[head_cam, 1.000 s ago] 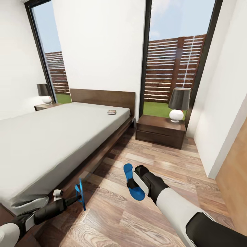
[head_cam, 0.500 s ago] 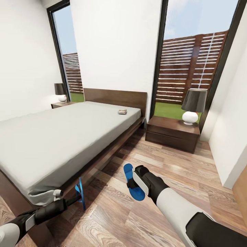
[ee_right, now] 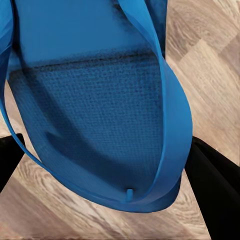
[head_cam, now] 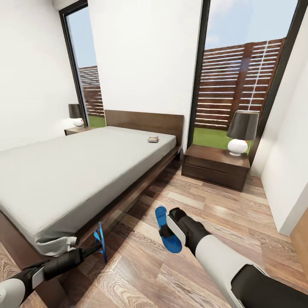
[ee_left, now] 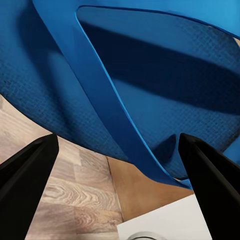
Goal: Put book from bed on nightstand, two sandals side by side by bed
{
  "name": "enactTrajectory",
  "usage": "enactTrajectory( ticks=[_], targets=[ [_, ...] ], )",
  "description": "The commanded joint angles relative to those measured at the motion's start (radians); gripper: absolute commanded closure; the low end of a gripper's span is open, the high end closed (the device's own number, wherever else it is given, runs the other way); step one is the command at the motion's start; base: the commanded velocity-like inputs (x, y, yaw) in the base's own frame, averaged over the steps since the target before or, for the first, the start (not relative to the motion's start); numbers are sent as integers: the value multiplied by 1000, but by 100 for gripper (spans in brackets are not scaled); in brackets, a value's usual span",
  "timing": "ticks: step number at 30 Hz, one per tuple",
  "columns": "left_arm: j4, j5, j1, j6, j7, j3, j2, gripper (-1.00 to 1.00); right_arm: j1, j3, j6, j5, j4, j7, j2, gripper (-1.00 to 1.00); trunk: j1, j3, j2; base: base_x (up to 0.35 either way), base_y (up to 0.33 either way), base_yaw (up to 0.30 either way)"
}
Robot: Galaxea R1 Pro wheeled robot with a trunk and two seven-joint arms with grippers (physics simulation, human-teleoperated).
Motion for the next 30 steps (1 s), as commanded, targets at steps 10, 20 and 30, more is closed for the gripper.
enactTrajectory(
  ticks=[10,20,30],
  targets=[
    [0,-84,0,8,80,-25,-12,100,-1,-24,-116,-149,197,-6,0,100,0,-1,0,0,0,0],
    [3,-166,82,-10,103,-46,22,100,0,-18,-191,-197,341,-9,0,100,0,-1,0,0,0,0],
    [-2,-163,136,-18,115,-45,4,100,-2,-26,-361,-200,538,5,0,100,0,-1,0,0,0,0]
  ],
)
